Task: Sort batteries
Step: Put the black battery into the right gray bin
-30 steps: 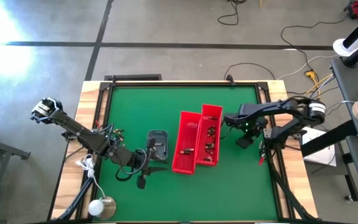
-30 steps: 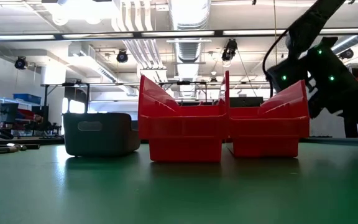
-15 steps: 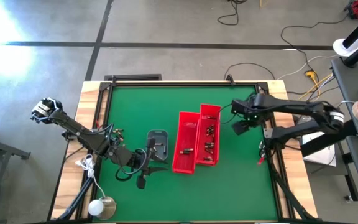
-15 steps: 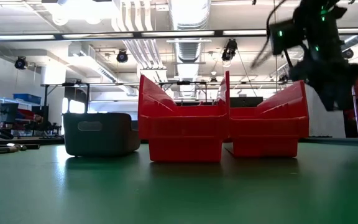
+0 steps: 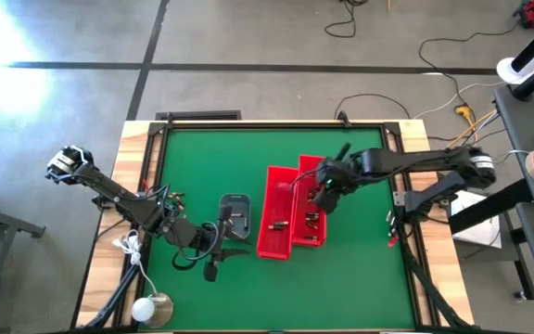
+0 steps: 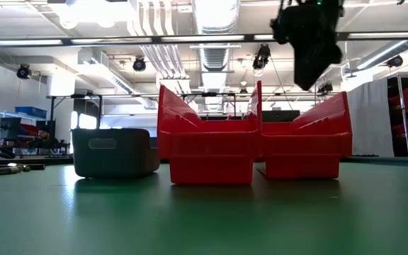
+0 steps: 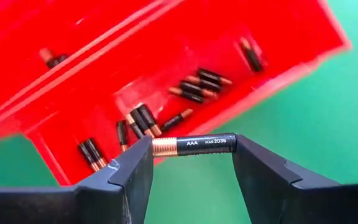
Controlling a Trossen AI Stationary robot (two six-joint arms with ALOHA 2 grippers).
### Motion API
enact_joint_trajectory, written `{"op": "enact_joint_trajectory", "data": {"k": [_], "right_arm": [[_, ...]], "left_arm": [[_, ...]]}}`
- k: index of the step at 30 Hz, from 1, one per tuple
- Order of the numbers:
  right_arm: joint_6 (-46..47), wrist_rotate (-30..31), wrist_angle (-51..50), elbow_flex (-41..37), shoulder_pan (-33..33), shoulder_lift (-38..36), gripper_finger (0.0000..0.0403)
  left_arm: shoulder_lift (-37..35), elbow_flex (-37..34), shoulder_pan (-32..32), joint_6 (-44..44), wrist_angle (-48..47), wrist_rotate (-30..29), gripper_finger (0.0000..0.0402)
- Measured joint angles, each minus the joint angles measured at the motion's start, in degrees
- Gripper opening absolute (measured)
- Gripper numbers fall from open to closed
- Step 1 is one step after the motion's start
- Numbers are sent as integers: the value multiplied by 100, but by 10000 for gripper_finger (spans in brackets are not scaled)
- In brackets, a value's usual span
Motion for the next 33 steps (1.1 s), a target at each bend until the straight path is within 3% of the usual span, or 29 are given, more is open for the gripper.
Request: {"op": "enact_joint_trajectory", "data": {"k": [13, 22, 33], "right_arm": [[-2033, 22, 340, 527, 179, 1690, 192], [-2336, -460, 442, 527, 179, 2353, 199], [-2599, -471, 490, 527, 186, 2674, 206]], "left_arm": [[0, 0, 0, -13, -31, -4, 73], [0, 0, 7, 2, -129, -259, 73], [2, 0, 7, 2, -169, -313, 73]]}}
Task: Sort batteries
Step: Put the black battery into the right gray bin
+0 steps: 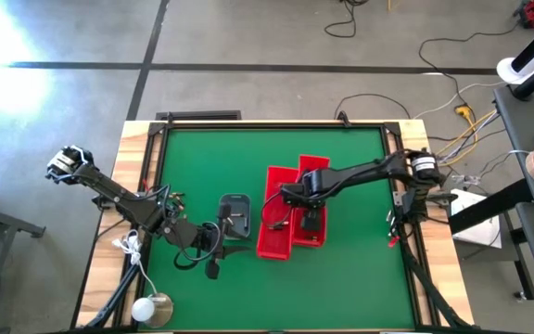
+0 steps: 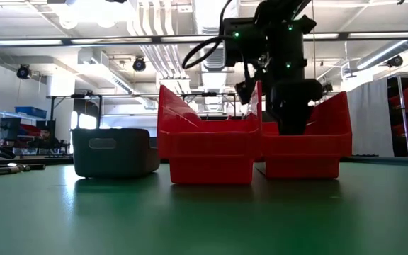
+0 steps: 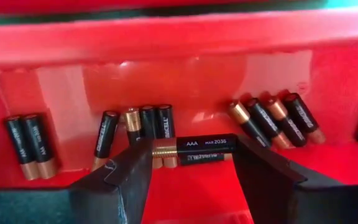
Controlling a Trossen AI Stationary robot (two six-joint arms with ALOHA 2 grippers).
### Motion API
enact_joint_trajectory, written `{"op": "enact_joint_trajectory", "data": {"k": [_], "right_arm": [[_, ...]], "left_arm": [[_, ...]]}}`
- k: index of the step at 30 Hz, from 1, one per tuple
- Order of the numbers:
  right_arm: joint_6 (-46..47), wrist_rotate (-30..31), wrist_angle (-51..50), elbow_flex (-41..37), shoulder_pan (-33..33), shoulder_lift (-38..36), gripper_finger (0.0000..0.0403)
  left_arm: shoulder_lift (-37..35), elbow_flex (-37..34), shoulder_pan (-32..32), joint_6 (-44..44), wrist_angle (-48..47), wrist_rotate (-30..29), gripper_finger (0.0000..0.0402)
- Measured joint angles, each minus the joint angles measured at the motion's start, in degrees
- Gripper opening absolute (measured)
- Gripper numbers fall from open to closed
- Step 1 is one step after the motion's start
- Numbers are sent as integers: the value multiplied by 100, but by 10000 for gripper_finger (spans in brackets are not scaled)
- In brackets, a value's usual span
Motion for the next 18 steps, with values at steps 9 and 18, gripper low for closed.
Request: {"op": "enact_joint_trajectory", "data": {"k": [9, 18], "right_arm": [[-177, -537, 127, -2, 4, 272, 203], [-190, -554, 133, -2, 4, 328, 229]], "left_arm": [[0, 0, 0, -37, -43, 0, 73], [2, -2, 0, -42, -107, 0, 73]]}}
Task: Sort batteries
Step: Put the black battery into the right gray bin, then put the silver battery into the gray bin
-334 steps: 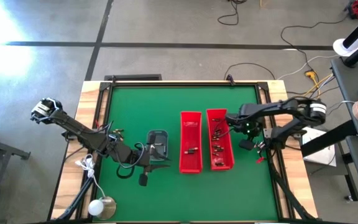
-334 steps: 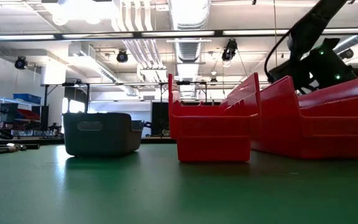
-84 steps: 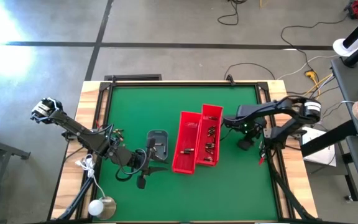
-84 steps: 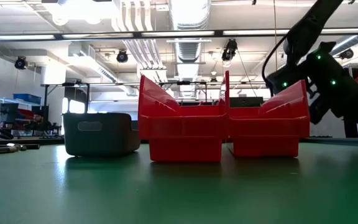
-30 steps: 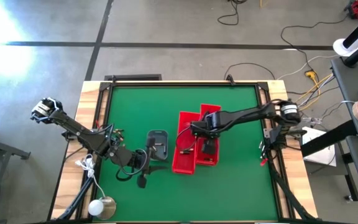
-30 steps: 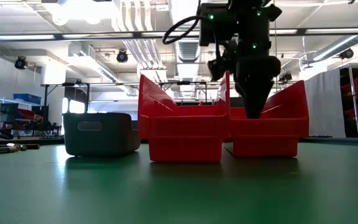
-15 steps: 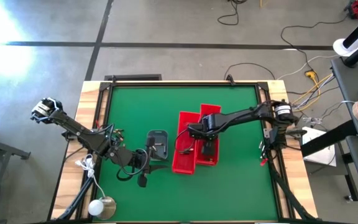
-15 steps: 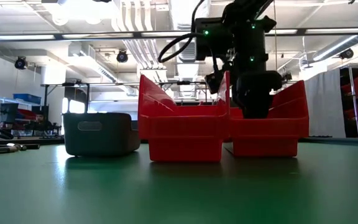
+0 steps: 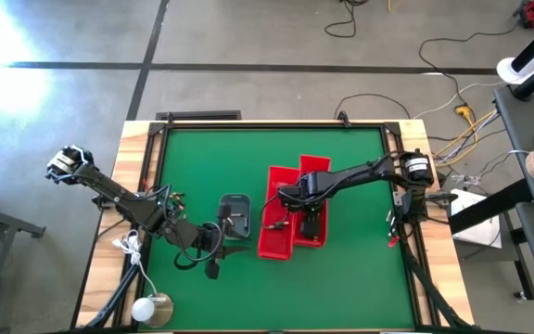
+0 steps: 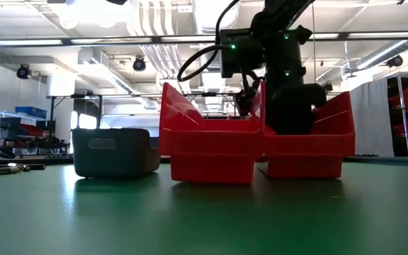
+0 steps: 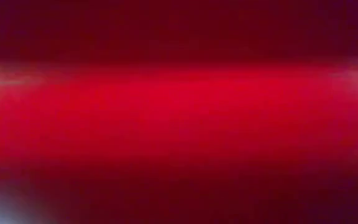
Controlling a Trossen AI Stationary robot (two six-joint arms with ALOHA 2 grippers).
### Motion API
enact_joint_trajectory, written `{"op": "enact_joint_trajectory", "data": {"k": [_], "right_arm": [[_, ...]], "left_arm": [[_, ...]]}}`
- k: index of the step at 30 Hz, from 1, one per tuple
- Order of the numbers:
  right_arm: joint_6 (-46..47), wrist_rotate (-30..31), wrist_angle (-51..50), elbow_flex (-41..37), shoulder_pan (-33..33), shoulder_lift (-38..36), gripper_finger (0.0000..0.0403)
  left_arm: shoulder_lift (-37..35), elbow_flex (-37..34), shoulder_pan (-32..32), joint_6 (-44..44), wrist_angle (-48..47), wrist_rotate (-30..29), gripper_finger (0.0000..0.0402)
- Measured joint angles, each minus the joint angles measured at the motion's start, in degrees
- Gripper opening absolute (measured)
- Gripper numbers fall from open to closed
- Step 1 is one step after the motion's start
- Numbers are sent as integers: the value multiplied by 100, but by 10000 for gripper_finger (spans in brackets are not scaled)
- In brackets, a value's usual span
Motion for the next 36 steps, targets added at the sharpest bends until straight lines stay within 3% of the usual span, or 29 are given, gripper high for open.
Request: {"op": "enact_joint_trajectory", "data": {"k": [19, 31, 36], "right_arm": [[107, 2, -1091, 328, 19, -177, 306], [300, 2, -1570, 424, 154, -366, 299], [767, 44, -1584, 570, 309, -1021, 293]], "left_arm": [[0, 0, 0, 22, -39, 0, 73], [0, 0, 0, 20, -76, -2, 73], [0, 0, 0, -17, -87, -133, 73]]}}
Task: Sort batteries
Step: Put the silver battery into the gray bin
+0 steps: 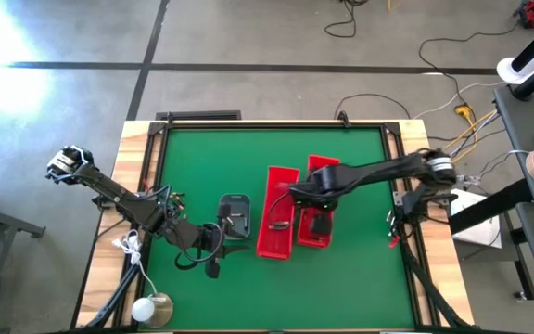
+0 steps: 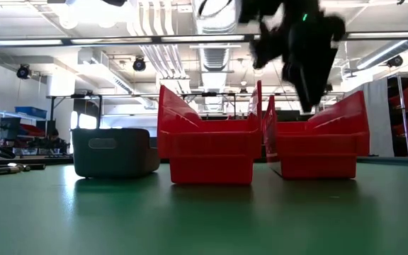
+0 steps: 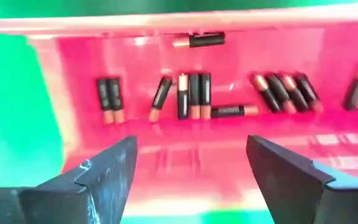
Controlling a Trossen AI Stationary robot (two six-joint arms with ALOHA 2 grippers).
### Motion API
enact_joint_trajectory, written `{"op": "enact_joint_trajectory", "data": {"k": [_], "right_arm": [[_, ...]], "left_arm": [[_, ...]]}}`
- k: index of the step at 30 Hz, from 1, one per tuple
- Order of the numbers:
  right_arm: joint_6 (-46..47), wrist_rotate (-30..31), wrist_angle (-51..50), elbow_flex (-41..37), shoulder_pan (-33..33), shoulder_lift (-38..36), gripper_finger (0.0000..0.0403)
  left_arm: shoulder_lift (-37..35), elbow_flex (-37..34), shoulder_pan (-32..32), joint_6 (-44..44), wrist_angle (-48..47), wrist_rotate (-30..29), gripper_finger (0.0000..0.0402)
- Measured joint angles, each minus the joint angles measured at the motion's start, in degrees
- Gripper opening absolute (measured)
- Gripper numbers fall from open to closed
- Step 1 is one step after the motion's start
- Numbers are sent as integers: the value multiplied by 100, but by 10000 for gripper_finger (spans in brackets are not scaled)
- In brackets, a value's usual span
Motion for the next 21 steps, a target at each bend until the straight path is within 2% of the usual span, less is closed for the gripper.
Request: {"op": "enact_joint_trajectory", "data": {"k": [6, 12, 16, 21], "right_arm": [[1332, 530, -436, -321, 208, -1278, 306], [2947, 863, -385, -1109, 773, -2471, 318], [3444, 644, 44, -1698, 1567, -2730, 309], [3945, 140, 55, -2277, 2452, -2507, 298]], "left_arm": [[0, -2, 0, -3, -37, -9, 73], [0, -2, -2, 4, -32, -7, 73], [0, -2, -2, 6, 13, -7, 73], [0, -2, -2, 13, 120, -4, 73]]}}
